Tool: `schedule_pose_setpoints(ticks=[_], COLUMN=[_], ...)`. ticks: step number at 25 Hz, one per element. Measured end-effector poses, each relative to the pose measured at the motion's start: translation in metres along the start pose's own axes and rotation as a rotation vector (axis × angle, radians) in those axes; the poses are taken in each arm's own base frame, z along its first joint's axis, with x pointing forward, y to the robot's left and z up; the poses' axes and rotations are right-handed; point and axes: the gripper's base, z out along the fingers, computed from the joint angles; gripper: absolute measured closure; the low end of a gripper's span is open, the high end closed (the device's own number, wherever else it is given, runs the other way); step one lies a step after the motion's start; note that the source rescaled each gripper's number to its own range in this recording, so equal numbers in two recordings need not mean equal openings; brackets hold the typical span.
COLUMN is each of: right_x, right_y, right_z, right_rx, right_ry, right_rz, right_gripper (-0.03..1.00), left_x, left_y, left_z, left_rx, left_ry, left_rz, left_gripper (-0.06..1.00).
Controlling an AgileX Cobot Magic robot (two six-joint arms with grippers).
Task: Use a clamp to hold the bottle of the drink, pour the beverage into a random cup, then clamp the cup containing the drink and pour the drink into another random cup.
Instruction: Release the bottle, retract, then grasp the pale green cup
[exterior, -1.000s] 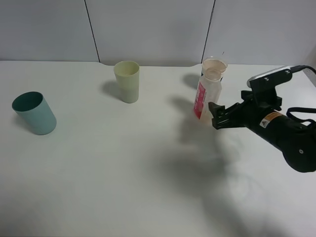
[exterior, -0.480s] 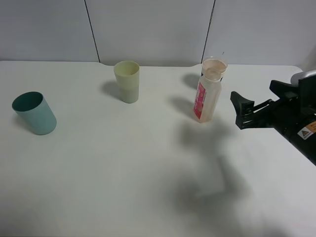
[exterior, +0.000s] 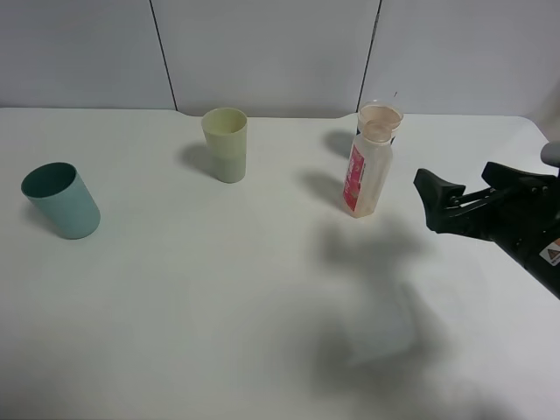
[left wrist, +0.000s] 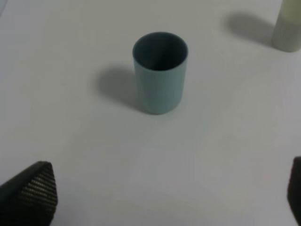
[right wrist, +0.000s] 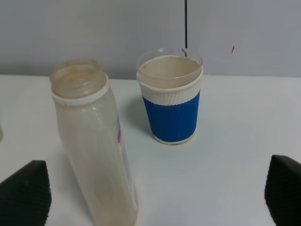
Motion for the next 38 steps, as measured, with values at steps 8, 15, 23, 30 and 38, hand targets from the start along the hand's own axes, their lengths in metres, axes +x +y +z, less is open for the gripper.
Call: schedule_pose_setpoints(ticks=[8,15,23,30,38], right_x=[0.000,-0.001,-0.013,-0.053,-0.096], right_y=[0.000,0.001,0.004,0.013,0.018], right_z=[0.000,0.000,-0.005,0.002,0.007], right_rx=[-0.001,-0.014,-0.063,-0.149,-0.169], right_ry=[0.000,-0.005,-0.074,-0.213,-0.069], right_rz=[0.112,0.183,0.207,0.156,-0.038], right_gripper=[0.08,0.06,0.06,0.06,0.06], left_x=[0.000,0.000,0.000,0.000,0.000], left_y=[0.000,0.000,0.000,0.000,0.000], left_z=[0.000,0.000,0.000,0.000,0.000], left_rx=[0.000,0.000,0.000,0.000,0.000], left_ry=[0.000,0.000,0.000,0.000,0.000], left_rz=[0.000,0.000,0.000,0.000,0.000], left_gripper=[-0.06,-0.06,-0.06,-0.06,-0.06])
